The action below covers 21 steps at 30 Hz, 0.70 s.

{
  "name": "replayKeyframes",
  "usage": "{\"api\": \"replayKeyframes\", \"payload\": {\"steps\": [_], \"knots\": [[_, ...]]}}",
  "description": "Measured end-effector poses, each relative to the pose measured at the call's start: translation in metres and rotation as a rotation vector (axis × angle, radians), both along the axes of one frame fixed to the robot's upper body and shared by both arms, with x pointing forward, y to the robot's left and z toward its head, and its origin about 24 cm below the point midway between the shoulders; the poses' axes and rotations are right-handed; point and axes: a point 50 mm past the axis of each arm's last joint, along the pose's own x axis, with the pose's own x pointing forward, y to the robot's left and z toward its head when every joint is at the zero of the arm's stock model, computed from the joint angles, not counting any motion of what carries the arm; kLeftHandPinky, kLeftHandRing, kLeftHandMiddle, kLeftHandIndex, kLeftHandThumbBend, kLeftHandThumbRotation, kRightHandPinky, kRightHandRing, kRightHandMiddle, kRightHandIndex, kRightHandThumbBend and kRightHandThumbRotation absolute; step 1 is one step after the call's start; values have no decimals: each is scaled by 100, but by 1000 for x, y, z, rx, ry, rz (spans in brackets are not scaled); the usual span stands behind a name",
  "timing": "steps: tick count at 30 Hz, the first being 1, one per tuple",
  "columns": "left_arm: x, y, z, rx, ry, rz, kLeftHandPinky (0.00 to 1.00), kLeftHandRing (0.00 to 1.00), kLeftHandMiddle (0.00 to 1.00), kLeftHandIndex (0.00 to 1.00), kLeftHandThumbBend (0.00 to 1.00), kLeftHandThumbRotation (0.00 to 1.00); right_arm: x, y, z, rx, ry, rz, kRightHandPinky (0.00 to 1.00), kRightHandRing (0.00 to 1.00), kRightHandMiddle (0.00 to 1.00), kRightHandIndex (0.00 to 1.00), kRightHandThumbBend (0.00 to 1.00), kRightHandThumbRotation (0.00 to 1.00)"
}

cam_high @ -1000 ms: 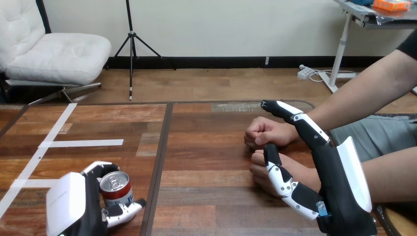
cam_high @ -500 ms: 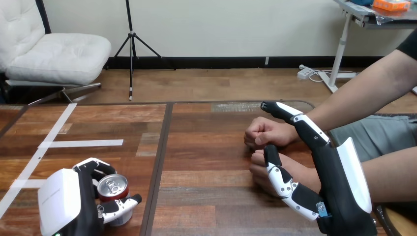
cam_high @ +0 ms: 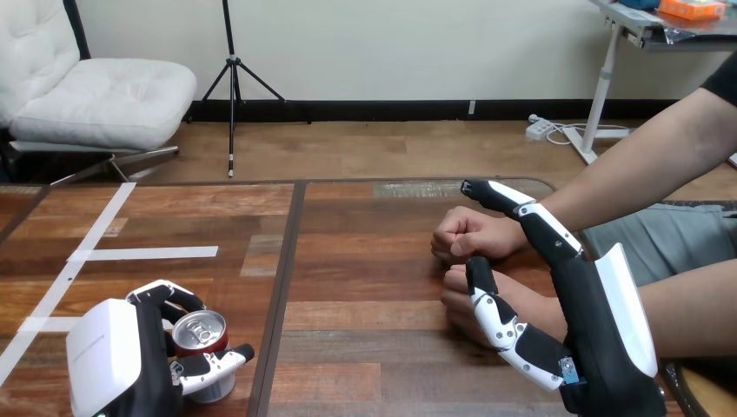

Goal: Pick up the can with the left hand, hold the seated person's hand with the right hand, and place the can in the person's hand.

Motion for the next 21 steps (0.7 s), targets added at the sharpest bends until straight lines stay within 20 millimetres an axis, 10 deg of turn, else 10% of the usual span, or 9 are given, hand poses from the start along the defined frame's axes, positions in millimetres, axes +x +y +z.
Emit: {"api": "replayKeyframes", "payload": {"steps": [21], "knots": [[-1,-2,-1,-47,-25,-37,22,29,37,38,73,0,0,0,0,-1,1,0,89,85,84,82,22,0]]}}
